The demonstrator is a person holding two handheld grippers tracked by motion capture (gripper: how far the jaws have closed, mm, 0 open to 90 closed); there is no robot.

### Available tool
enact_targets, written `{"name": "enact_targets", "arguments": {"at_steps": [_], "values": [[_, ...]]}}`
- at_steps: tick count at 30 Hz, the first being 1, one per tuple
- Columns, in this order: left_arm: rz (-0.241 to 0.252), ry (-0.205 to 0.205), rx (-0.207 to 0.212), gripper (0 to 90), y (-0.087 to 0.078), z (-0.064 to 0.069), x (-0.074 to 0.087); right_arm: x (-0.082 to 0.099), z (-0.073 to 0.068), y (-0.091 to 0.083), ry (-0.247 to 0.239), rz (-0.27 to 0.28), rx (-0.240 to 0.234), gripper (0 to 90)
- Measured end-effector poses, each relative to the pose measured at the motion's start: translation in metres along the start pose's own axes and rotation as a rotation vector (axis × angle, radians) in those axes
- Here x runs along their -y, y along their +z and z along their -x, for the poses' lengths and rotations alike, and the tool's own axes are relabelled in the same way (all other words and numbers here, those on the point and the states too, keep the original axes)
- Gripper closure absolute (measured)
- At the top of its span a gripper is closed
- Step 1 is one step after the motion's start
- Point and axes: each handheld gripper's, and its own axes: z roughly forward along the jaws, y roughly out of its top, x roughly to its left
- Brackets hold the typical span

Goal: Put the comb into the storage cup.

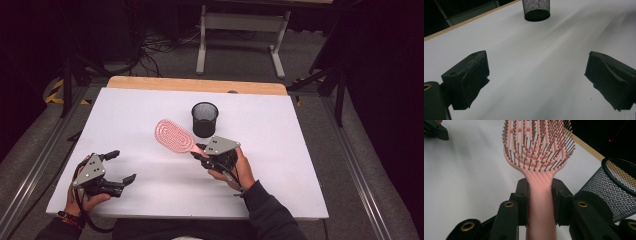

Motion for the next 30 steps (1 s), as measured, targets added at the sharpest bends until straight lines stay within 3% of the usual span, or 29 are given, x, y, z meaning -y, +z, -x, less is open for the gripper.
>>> {"name": "enact_targets", "arguments": {"at_steps": [4, 13, 15, 25, 28, 30], "values": [[0.003, -0.003, 0.016, 6.1, 0.001, -0.002, -0.004, 0.0, 0.0, -0.003, 0.001, 0.014, 0.005, 69.2], [-0.029, -0.016, 0.083, 6.2, 0.022, 0.0, -0.027, 0.002, -0.001, -0.007, 0.012, 0.034, 0.02, 69.3], [-0.016, -0.042, 0.113, 6.6, 0.03, 0.001, -0.035, 0.003, -0.002, -0.007, 0.014, 0.038, 0.026, 69.2], [0.045, -0.079, 0.175, 8.2, 0.053, 0.008, -0.063, 0.003, -0.006, -0.009, 0.011, 0.055, 0.038, 69.2], [0.067, -0.105, 0.169, 9.7, 0.063, 0.011, -0.073, 0.003, -0.009, -0.008, 0.005, 0.054, 0.041, 69.3], [0.086, -0.149, 0.182, 10.2, 0.067, 0.012, -0.075, 0.004, -0.009, -0.007, 0.002, 0.055, 0.045, 69.2]]}}
